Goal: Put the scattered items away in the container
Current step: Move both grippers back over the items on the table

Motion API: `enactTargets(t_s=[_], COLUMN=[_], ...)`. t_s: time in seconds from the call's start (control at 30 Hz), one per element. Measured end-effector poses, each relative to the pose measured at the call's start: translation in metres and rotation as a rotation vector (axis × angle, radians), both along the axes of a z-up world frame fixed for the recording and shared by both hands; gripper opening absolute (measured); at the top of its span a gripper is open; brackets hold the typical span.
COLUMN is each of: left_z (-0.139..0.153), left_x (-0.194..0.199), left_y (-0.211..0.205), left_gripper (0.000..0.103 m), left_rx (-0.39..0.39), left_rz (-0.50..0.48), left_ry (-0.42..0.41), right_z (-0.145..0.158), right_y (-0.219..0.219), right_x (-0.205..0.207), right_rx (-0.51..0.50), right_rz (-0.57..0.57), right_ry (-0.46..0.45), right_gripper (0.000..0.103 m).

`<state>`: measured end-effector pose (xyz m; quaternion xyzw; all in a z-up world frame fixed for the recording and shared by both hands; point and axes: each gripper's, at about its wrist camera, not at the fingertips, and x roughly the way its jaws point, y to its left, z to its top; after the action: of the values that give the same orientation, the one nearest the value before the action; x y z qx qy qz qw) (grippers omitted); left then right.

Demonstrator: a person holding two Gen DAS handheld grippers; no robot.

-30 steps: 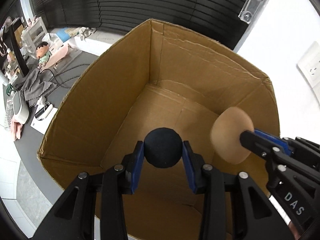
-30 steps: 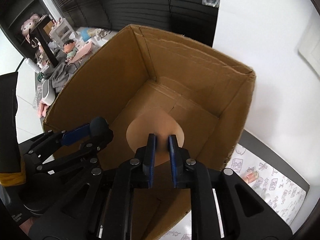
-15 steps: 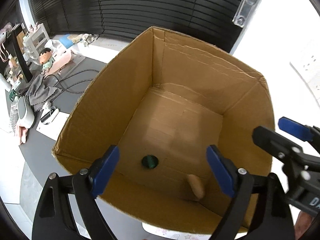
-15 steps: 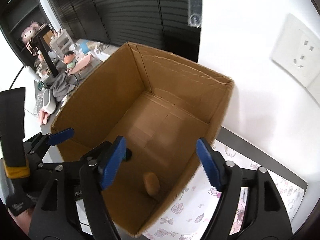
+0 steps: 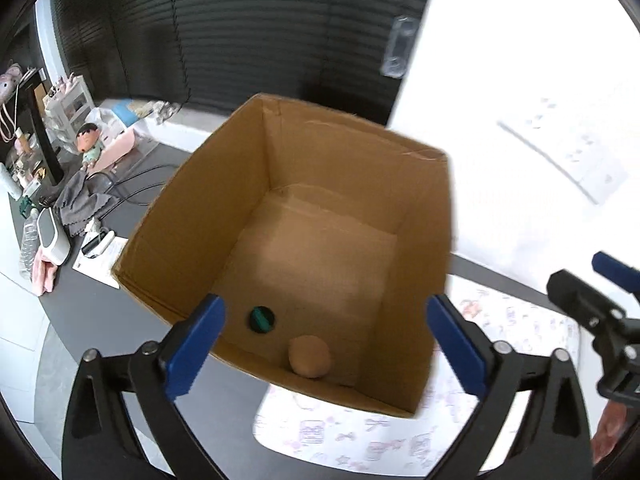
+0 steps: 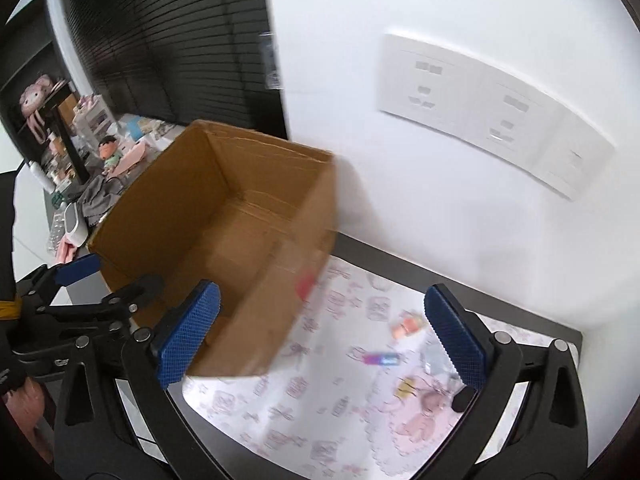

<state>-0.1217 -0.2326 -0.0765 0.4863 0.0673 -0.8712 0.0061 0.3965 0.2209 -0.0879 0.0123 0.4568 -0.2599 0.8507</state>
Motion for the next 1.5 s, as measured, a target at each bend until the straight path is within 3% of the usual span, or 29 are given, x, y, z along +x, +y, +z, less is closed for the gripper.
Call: enactTargets(t_s=[0.2, 0.4, 0.77, 0.93, 1.03, 1.2, 1.37, 1.4, 1.5], left_z=[0.011, 0.016, -0.016, -0.028, -0.038, -0.062, -0.088, -0.093, -0.109], left_x=[0.025, 0.042, 0.06, 0.07, 0.07, 0.067, 0.06, 0.058, 0.051], left_y=[0.057, 0.108, 0.194, 0.22, 0.229, 0.244, 0.251, 0.253, 0.261], left_gripper=[0.103, 0.103, 0.103, 0.103, 0.103, 0.103, 0.103, 0.103, 0.103], left_rx=[-0.022, 0.093, -0.014, -0.061, -0.063, -0.132, -0.125, -0.129, -0.156], left_rz=[-0.088, -0.145, -0.294, -0.35, -0.375, -0.414, -0.435, -0.432, -0.424], left_ry=[0.017, 0.04, -0.006, 0.021, -0.001, -0.051, -0.112, -0.121, -0.138], right_z=[0.01, 0.015, 0.007, -0.006, -0.014, -0.033, -0.056, -0.06, -0.075], right_y=[-0.027, -0.059, -0.108, -0.119, -0.126, -0.136, -0.147, -0.149, -0.156], right_x=[-0.064, -0.136, -0.236, -0.258, -0.267, -0.272, -0.274, -0.274, -0.273], right_rx=[-0.01, -0.017, 0.011, 0.05, 0.062, 0.091, 0.157, 0.195, 0.228], right_rz=[-0.077, -0.186, -0.357, -0.392, -0.409, -0.442, -0.457, -0.547, -0.559], right_ry=[0.003, 0.006, 0.028, 0.041, 0.043, 0.066, 0.072, 0.07, 0.082], right_gripper=[0.103, 0.103, 0.103, 0.103, 0.103, 0.103, 0.103, 0.103, 0.103])
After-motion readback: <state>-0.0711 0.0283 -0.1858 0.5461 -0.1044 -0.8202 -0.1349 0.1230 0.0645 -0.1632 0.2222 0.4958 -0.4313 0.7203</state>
